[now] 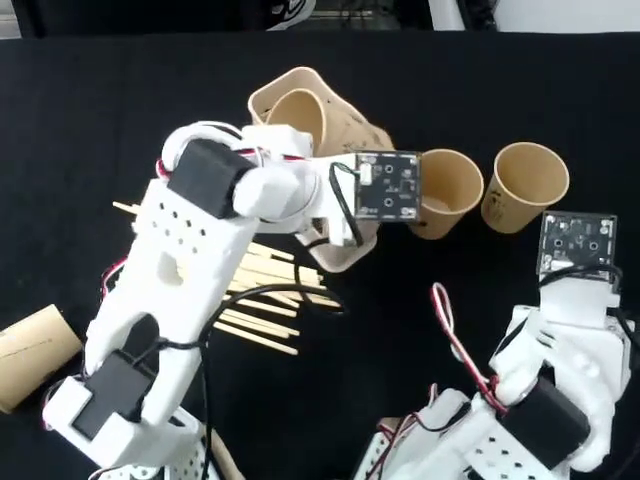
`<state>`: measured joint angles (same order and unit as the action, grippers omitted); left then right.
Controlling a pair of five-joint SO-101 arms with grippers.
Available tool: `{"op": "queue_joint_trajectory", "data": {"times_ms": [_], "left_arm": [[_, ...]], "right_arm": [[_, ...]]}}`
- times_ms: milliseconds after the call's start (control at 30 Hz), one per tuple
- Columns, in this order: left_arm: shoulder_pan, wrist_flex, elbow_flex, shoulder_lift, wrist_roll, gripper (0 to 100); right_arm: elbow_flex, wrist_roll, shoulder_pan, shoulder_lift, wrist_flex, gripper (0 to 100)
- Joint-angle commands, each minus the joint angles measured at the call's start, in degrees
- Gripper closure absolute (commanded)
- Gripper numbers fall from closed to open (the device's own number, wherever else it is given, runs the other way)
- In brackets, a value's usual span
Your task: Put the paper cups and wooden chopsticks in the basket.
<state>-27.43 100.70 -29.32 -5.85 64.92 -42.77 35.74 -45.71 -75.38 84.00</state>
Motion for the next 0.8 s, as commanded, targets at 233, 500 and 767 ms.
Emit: {"op": "queue_joint_trajectory", "data": {"times_ms": [233,500,767], "left_arm": [[1.5,0.2,5.8,-0.2,8.5,94],[1.5,0.0,-1.7,-0.1,5.4,76],[1.7,0.0,-12.7,-0.1,-1.3,75]], "right_arm": [[0.7,0.4,-0.4,3.4,-1.1,75.1],[0.7,0.0,-0.4,7.2,-3.1,75.1],[3.2,-0.6,-0.3,9.9,-3.1,75.4]]}}
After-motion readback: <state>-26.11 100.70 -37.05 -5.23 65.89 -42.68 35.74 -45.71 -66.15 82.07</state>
